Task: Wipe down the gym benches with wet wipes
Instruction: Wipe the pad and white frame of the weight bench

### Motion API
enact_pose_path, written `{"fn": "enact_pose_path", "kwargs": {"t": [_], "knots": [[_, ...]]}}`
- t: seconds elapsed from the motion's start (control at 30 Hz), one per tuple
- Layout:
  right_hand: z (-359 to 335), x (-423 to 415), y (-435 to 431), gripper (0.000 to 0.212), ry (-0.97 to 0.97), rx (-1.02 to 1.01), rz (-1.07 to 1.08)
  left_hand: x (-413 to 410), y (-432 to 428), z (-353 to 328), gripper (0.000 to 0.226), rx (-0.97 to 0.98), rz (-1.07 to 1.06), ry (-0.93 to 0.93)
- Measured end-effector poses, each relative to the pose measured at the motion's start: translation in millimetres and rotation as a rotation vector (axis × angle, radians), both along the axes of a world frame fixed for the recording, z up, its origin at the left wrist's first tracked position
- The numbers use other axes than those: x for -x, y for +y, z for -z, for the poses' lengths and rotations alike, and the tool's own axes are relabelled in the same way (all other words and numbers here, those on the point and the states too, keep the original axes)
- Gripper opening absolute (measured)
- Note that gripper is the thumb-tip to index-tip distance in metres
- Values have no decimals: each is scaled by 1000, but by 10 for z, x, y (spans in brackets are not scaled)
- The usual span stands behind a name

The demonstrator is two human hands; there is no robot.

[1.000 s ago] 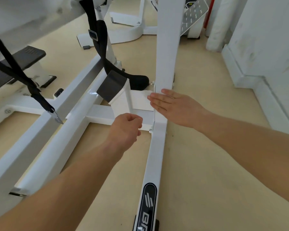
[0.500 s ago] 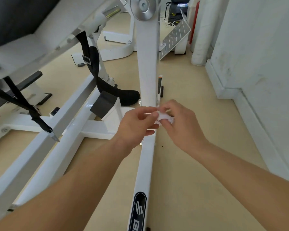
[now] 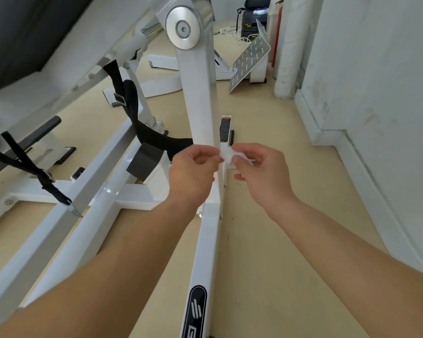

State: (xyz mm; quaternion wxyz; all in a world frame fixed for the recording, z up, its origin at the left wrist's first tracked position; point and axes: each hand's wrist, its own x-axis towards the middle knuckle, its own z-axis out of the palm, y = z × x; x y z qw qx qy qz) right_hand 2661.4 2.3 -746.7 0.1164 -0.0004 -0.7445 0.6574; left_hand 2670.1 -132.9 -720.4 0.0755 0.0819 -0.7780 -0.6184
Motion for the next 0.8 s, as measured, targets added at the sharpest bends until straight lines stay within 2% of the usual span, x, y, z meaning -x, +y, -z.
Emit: {"fn": "enact_pose_path", "kwargs": {"t": [0.13,0.2,0.33,0.43,0.6,0.8], "knots": [[-437,452,-174,31,126,2,232,167,-88,-224,20,98,-146,57],[-773,607,-304,37,200,-14,269,240,-157,-363,21,106,-198,76],[-1065,683,-707,57,320,-121,34,349,-297,-617,23,198,-227,128],[-811,703,-810,72,239,-155,-33,363,-387,-665,22,255,-225,151],[-388,650,-712,79,82,-177,-105,311,-461,-594,20,295,-217,130],[-987,677,-787,87,269,-109,-70,365,-522,-671,20,314,-179,144]]}}
